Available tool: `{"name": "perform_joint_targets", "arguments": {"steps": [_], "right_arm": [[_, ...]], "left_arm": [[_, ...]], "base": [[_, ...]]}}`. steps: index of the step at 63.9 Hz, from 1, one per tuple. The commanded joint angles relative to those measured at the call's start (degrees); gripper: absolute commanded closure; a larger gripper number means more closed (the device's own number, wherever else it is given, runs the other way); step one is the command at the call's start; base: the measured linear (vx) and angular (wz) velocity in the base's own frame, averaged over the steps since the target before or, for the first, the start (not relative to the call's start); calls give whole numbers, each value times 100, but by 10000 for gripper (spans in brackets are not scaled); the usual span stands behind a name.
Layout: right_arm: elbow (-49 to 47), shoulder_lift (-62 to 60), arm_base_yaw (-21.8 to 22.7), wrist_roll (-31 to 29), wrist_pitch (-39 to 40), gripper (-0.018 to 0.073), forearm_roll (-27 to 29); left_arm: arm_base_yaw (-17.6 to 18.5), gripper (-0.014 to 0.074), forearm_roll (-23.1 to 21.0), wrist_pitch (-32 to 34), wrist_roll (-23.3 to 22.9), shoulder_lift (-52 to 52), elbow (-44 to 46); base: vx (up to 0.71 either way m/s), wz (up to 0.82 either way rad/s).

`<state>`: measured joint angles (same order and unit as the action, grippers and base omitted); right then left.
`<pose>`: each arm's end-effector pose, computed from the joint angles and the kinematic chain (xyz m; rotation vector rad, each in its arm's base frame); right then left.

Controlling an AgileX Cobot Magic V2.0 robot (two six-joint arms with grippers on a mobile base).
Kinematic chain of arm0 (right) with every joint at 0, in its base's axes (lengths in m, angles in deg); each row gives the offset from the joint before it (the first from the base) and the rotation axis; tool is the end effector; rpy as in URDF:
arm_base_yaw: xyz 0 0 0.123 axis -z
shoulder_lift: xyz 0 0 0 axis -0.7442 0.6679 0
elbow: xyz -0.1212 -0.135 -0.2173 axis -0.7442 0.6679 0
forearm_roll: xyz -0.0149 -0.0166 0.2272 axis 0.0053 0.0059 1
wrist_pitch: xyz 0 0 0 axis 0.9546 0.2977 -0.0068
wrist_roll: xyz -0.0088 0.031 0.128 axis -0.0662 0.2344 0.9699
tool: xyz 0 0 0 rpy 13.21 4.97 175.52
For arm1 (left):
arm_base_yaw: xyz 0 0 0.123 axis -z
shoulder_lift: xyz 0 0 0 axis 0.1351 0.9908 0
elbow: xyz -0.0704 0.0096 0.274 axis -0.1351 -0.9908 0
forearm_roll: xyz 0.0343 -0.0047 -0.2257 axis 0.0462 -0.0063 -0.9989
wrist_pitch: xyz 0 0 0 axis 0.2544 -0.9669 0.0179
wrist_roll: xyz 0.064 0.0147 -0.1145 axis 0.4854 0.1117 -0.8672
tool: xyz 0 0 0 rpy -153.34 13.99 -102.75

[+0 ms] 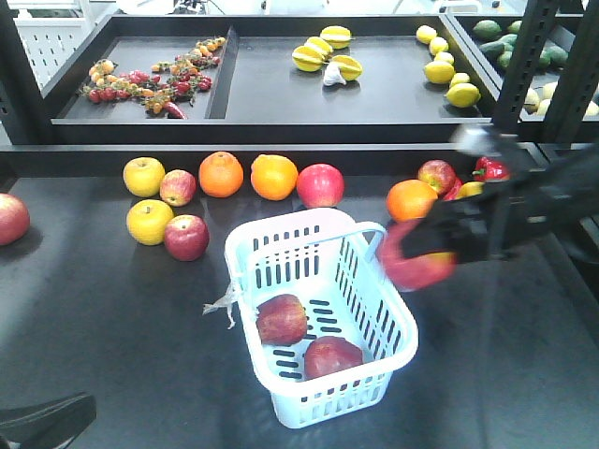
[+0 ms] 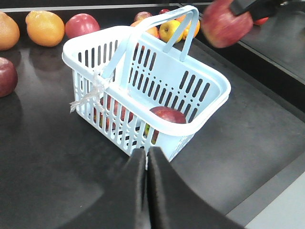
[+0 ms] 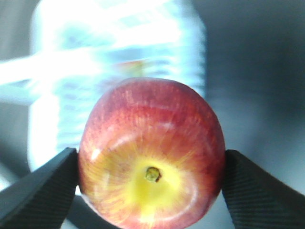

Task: Pick three apples into basket with both arms
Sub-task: 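Lower the third apple into the basket and open the right gripper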

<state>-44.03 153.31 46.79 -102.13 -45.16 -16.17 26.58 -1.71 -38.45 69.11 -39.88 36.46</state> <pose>0.3204 0.0847 0.2439 -0.3823 2.6225 0.8232 0.0932 -0.0764 0.2206 0.4107 1.9478 -0.6266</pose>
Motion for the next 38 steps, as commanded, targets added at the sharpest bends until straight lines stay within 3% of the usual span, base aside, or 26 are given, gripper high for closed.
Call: {"name": "perform_joint_targets", "arguments": {"steps": [1, 19, 38], "right_arm": [[-166, -166, -500, -3, 498, 533, 285], [-166, 555, -1413, 107, 1244, 531, 285], [-166, 1001, -1550, 143, 1599, 466, 276]], "left_arm": [[-6, 603, -69, 335, -37, 10, 143], [-6, 603, -69, 335, -37, 10, 143], [-6, 603, -69, 335, -37, 10, 143]], "base": [[0, 0], [0, 0], [0, 0]]}}
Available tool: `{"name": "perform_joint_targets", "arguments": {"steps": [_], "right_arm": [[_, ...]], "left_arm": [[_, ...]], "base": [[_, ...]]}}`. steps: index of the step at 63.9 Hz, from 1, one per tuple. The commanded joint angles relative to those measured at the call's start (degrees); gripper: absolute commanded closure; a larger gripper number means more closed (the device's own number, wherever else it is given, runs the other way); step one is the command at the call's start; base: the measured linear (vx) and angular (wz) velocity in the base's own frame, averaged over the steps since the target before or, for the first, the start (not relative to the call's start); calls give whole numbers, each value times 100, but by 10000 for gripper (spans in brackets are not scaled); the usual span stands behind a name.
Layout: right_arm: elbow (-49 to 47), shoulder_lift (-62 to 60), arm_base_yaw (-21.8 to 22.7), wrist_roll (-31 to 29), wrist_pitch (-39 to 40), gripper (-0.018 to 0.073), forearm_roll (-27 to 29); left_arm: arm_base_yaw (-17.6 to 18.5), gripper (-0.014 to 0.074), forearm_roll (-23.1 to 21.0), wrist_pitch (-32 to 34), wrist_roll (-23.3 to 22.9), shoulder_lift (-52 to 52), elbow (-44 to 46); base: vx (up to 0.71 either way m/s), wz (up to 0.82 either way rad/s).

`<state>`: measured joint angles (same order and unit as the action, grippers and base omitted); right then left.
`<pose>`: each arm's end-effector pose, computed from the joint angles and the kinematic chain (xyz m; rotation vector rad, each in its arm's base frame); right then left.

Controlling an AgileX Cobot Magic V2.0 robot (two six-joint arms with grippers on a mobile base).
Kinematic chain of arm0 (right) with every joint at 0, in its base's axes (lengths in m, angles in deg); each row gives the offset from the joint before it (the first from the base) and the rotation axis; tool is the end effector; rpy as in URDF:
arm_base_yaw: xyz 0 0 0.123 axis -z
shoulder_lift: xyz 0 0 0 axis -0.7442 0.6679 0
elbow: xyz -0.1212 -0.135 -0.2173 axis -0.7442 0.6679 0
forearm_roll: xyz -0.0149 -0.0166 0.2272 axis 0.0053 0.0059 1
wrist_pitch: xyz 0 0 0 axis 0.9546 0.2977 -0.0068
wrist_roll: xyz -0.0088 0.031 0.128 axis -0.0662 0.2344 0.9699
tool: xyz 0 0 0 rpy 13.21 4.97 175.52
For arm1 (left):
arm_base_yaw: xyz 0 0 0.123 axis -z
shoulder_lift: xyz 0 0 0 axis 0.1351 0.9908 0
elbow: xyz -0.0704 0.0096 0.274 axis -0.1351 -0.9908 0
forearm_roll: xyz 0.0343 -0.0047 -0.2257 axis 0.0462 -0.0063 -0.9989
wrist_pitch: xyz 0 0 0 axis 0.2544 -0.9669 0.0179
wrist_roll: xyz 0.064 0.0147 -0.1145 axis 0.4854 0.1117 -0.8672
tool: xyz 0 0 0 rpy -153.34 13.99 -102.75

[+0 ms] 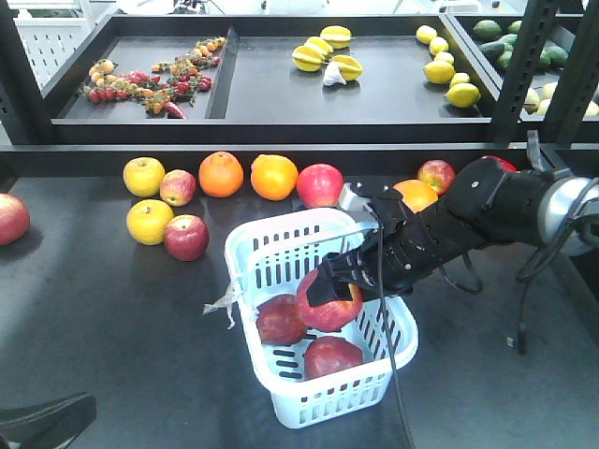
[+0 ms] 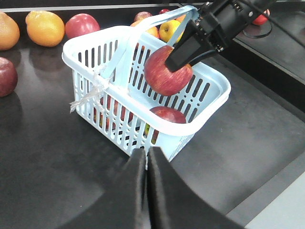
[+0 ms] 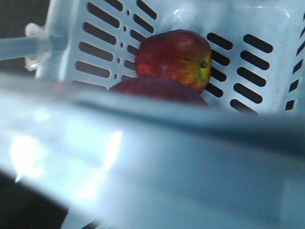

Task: Pick three apples into basket with both arms
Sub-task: 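Lower the third apple into the basket and open the right gripper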

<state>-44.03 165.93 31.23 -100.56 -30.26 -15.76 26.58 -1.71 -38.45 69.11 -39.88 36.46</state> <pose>0.3378 0.1685 0.1697 -0.5085 2.6883 0.7738 0.0932 -0.0764 0.2206 0.4107 1.9478 -0.6266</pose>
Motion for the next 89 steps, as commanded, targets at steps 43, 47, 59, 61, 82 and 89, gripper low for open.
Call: {"name": "perform_joint_targets", "arguments": {"steps": [43, 47, 59, 61, 82, 89], "right_arm": [[-166, -254, 12, -100, -1, -156, 235], [-166, -254, 21, -100, -27, -141, 235], [-166, -341, 21, -94, -190, -25, 192], [-166, -380, 21, -94, -209, 7, 192], [-166, -1111, 21, 164, -680, 576, -349], [-147, -1342, 21, 194, -1053, 568, -447]], "left_arm": [[-6, 603, -69, 330, -37, 10, 143], [-6, 603, -69, 330, -37, 10, 143], [-6, 603, -74, 330, -37, 10, 143], [-6, 603, -74, 330, -37, 10, 143], [-6, 603, -74, 330, -37, 10, 143], [-6, 603, -74, 330, -37, 10, 143]], "base": [[0, 0], [0, 0], [0, 0], [0, 0], [0, 0], [0, 0]]}}
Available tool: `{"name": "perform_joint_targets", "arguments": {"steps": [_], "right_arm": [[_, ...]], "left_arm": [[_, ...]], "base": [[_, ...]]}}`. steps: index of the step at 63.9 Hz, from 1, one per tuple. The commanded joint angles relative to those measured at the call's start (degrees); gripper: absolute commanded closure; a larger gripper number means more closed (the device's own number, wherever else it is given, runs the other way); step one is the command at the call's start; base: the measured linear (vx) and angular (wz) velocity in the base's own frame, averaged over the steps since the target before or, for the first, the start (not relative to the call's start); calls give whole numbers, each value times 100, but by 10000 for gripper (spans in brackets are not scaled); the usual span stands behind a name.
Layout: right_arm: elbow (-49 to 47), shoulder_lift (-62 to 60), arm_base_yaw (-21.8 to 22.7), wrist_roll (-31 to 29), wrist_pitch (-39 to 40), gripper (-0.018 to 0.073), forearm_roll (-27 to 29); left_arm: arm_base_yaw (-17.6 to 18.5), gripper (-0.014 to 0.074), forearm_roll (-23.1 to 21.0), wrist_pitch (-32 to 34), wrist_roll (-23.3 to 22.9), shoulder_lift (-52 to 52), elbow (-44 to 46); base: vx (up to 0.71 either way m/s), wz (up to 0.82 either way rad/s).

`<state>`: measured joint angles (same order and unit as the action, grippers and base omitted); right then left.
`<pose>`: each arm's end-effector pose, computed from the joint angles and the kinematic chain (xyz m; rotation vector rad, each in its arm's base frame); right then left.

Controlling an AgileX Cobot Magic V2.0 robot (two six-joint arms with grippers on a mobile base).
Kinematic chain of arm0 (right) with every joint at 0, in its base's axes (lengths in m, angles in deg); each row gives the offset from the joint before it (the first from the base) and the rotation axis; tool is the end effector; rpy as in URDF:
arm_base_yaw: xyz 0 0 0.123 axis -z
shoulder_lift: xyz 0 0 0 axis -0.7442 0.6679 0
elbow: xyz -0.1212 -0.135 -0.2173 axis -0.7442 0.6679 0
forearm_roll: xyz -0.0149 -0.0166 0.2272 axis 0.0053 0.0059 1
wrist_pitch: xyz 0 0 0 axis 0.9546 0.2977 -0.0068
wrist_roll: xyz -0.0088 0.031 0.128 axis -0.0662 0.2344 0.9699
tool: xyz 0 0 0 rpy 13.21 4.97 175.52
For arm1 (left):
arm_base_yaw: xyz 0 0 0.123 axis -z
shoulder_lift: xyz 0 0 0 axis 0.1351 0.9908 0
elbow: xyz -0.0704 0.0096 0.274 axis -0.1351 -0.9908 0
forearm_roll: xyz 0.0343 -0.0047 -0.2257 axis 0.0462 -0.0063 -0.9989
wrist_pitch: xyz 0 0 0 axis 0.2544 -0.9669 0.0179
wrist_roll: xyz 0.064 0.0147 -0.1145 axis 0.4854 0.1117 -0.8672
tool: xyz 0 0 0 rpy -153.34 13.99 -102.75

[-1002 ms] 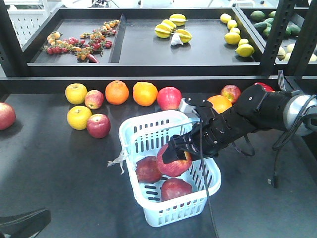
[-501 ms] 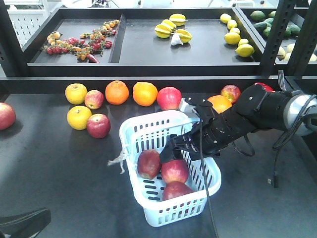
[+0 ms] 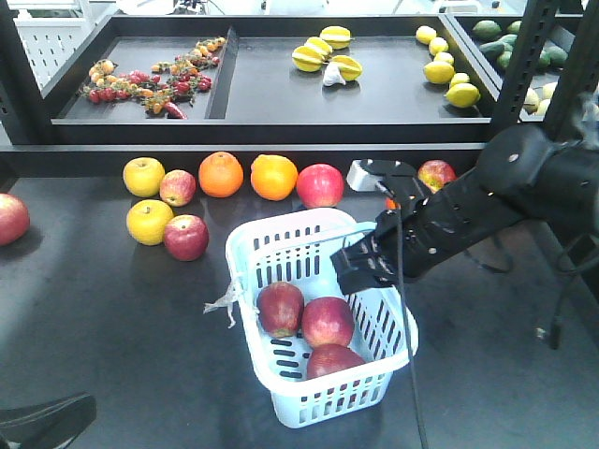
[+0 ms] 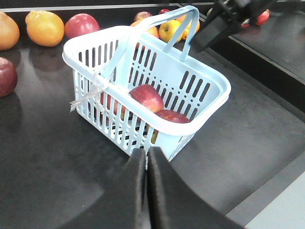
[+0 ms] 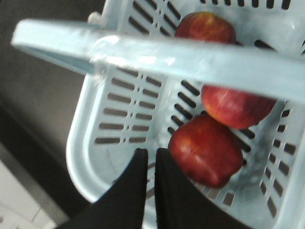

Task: Pick three apples into basket with both arms

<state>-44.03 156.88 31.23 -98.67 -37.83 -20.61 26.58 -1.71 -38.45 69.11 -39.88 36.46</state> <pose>0.3091 0.1613 0.2197 -0.6452 2.6429 0.7626 0.0932 -0.0764 0.2206 0.4107 1.9478 -0.6266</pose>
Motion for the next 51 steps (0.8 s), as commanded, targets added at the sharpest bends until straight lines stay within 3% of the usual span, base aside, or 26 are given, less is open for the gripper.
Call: {"name": "perform_joint_targets", "arguments": {"steps": [1, 24, 34, 42, 51], "right_arm": [[-147, -468, 21, 12, -345, 568, 32], [-147, -1843, 21, 80, -626, 564, -76], [-121, -2686, 21, 178, -738, 564, -542], [501, -3635, 21, 135, -454, 564, -621], [1847, -4969, 21, 103, 98, 564, -803]], "left_arm": [[-6, 603, -74, 330, -37, 10, 143], [-6, 603, -75, 325, -37, 10, 143], [-6, 603, -79, 285, -37, 10, 143], [-6, 603, -79, 195, -37, 10, 143], [-6, 603, -79, 18, -37, 10, 143]], "base": [[0, 0], [0, 0], [0, 0], [0, 0], [0, 0]]}}
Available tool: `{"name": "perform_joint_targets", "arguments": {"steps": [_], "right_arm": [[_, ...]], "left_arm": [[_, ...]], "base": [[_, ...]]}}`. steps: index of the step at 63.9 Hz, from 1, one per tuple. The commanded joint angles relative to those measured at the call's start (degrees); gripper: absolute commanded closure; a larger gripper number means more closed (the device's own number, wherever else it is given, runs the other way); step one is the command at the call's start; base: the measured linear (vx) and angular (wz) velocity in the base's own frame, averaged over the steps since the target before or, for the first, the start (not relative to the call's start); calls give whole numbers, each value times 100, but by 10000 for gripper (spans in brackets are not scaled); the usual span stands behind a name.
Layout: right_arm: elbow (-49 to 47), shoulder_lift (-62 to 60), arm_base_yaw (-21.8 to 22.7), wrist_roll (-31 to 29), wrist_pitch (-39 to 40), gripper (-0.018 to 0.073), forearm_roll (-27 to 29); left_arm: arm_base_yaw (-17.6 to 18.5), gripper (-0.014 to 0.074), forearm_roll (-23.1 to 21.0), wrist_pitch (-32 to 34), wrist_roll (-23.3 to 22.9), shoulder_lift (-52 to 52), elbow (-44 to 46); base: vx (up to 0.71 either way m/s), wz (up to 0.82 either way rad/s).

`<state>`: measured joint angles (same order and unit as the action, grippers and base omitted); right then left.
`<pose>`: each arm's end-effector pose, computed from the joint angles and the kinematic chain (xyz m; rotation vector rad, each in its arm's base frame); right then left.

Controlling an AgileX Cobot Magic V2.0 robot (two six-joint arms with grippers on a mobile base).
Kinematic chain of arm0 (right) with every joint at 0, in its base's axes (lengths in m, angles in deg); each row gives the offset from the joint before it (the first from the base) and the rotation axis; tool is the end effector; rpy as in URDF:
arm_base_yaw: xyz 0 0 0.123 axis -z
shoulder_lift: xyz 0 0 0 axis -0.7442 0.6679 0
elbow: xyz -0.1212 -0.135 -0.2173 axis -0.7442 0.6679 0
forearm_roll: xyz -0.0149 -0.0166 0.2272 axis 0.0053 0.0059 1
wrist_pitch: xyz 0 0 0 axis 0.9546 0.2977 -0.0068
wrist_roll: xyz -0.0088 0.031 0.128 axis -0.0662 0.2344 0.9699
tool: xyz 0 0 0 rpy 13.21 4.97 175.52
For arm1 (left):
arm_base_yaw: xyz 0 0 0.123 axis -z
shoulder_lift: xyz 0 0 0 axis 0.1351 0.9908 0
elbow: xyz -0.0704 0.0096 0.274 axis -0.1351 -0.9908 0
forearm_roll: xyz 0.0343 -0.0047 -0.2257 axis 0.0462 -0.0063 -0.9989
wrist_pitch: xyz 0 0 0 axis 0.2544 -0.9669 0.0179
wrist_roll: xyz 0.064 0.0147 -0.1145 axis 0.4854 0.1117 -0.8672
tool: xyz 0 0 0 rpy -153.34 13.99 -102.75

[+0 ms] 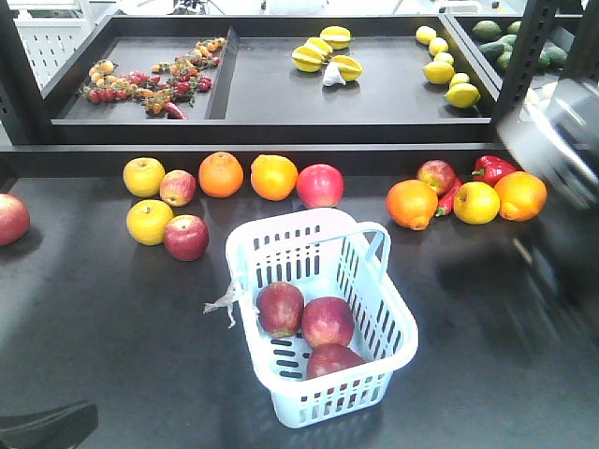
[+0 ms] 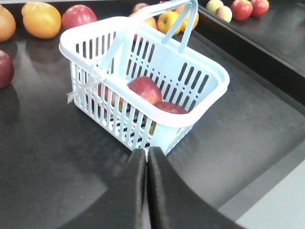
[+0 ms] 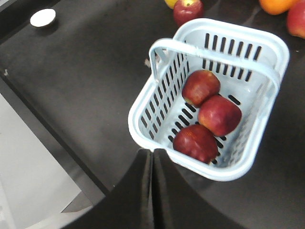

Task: Pick three apples into basket with both arms

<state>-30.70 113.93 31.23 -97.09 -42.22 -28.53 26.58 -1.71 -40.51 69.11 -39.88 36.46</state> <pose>0.1574 0.1062 0.3404 -0.7703 2.2119 0.5650 0.0906 -0.0769 0.2167 0.4283 1.9798 -0.6296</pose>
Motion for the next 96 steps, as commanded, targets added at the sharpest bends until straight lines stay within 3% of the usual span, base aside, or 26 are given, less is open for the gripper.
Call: {"name": "perform_joint_targets", "arguments": {"steps": [1, 14, 27, 75, 96], "right_arm": [[706, -801, 21, -55, 594, 564, -34], [2581, -2768, 21, 503, 1537, 564, -790], [3486, -3690, 21, 1047, 1918, 564, -1543], [3515, -3861, 21, 1035, 1959, 564, -1542], [3515, -3861, 21, 1035, 1959, 564, -1542]], "left_arm": [[-6, 603, -79, 207, -37, 10, 143], [-6, 603, -79, 173, -37, 10, 143], [-6, 603, -79, 173, -37, 10, 143], [-6, 603, -74, 173, -37, 10, 143], [-6, 603, 685, -18, -57, -40, 91]], "base": [[0, 0], [0, 0], [0, 0], [0, 0], [0, 0]]}}
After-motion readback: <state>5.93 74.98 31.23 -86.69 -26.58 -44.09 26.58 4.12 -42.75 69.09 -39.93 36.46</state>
